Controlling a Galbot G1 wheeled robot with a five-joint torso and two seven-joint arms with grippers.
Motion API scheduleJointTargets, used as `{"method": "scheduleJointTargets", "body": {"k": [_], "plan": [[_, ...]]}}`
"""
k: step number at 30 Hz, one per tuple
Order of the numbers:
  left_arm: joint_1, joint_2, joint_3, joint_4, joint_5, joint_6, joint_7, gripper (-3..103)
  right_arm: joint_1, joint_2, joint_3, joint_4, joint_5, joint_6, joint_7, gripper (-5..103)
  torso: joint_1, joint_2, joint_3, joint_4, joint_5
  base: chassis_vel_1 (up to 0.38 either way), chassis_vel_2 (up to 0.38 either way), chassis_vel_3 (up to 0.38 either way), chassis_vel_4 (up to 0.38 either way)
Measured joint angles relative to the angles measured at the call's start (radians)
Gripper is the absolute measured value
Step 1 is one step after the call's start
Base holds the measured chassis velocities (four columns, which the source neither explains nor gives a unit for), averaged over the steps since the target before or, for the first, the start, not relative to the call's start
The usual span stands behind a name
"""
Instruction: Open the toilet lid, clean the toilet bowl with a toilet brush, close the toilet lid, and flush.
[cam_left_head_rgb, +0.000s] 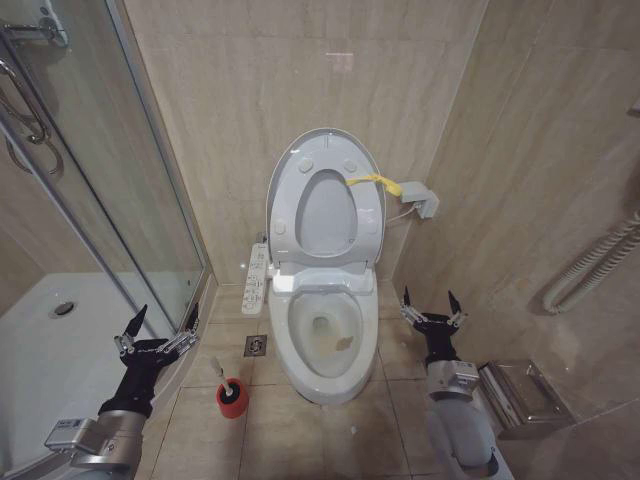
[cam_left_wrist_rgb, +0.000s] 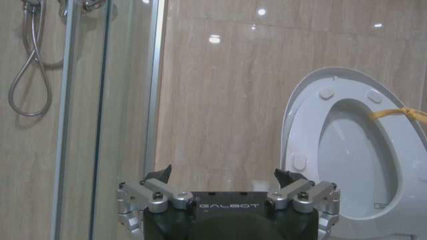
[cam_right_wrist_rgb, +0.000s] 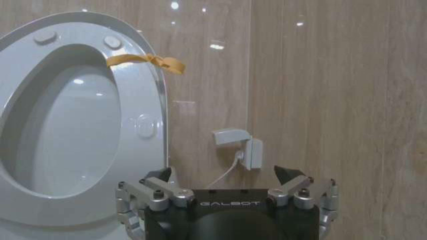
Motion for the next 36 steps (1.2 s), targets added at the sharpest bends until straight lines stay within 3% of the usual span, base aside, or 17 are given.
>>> {"method": "scheduleJointTargets", "body": {"k": [36], "plan": [[0.000, 0.000, 0.000, 0.000, 0.000, 0.000, 0.000, 100, 0.000, 0.000, 0.000, 0.000, 0.001, 0.000, 0.000, 100, 0.000, 0.000, 0.000, 0.0000, 0.0000, 0.000, 0.000, 0.000, 0.000]]}}
